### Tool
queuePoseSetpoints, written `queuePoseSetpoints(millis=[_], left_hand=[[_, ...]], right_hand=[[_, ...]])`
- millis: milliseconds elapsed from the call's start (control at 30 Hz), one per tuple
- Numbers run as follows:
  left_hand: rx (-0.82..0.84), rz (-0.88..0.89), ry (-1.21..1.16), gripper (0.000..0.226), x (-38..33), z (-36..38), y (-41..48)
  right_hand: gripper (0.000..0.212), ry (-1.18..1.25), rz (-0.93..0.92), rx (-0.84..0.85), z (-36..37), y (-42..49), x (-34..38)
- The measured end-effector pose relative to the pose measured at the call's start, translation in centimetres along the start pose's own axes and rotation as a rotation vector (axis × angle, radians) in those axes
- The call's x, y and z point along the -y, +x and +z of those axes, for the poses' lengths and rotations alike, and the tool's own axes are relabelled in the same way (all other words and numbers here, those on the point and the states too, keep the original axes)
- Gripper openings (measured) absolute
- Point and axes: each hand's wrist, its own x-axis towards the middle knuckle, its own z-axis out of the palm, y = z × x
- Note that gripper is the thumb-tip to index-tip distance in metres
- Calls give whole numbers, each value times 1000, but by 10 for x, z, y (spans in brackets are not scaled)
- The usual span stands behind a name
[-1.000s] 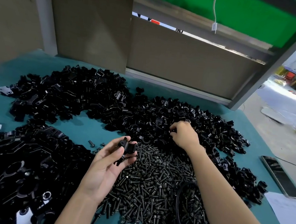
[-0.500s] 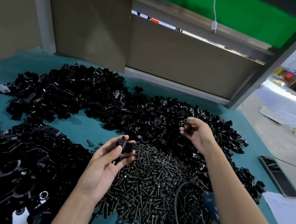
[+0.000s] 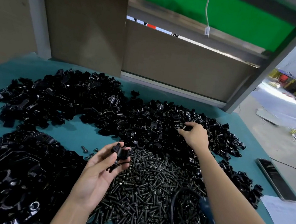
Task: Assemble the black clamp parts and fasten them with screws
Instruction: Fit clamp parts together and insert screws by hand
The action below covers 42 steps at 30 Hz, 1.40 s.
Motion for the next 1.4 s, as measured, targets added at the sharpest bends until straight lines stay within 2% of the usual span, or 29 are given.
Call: queuePoseSetpoints(millis=[67, 133, 233, 300, 400, 567, 633, 733, 833, 900, 1000, 1100, 1200, 1333, 1400], left_hand=[[0, -2, 2, 28, 0, 1, -1], [-3, -4, 3, 28, 0, 1, -1], [-3, -9, -8, 28, 0, 1, -1], [-4, -12, -13, 28, 0, 1, -1], [-3, -11, -14, 28, 0, 2, -1], [-12, -23, -29, 28, 0, 2, 0], [-18, -24, -29, 28, 1, 1, 0], [-23, -22, -35, 28, 1, 1, 0], [-30, -25, -43, 28, 1, 1, 0], [-39, -26, -46, 29, 1, 2, 0], [-37, -33, -43, 28, 1, 3, 0], [-37, -38, -40, 27, 1, 3, -1], [-36, -39, -38, 27, 1, 3, -1], [-35, -40, -45, 28, 1, 3, -1], [-33, -36, -45, 28, 1, 3, -1]], right_hand=[[45, -101, -2, 5, 4, 2, 1], [38, -54, 7, -35, 6, 2, 2], [24, 301, 75, -75, 4, 2, -2], [27, 613, 201, -43, -2, 0, -5], [16, 1061, 363, 30, -12, 1, -15], [14, 1273, 464, 127, -17, 2, -21], [14, 1157, 464, 144, -15, 5, -17], [12, 656, 297, 84, -9, 6, -5], [28, 234, 119, 6, 1, 4, 5], [42, 94, 80, 12, 7, 5, 9], [54, -40, 120, 10, 12, 9, 16], [53, -80, 135, -7, 15, 10, 22], [45, -91, 128, -19, 15, 13, 21], [22, -126, 102, -50, 11, 10, 15], [19, -52, 79, -59, 8, 9, 11]])
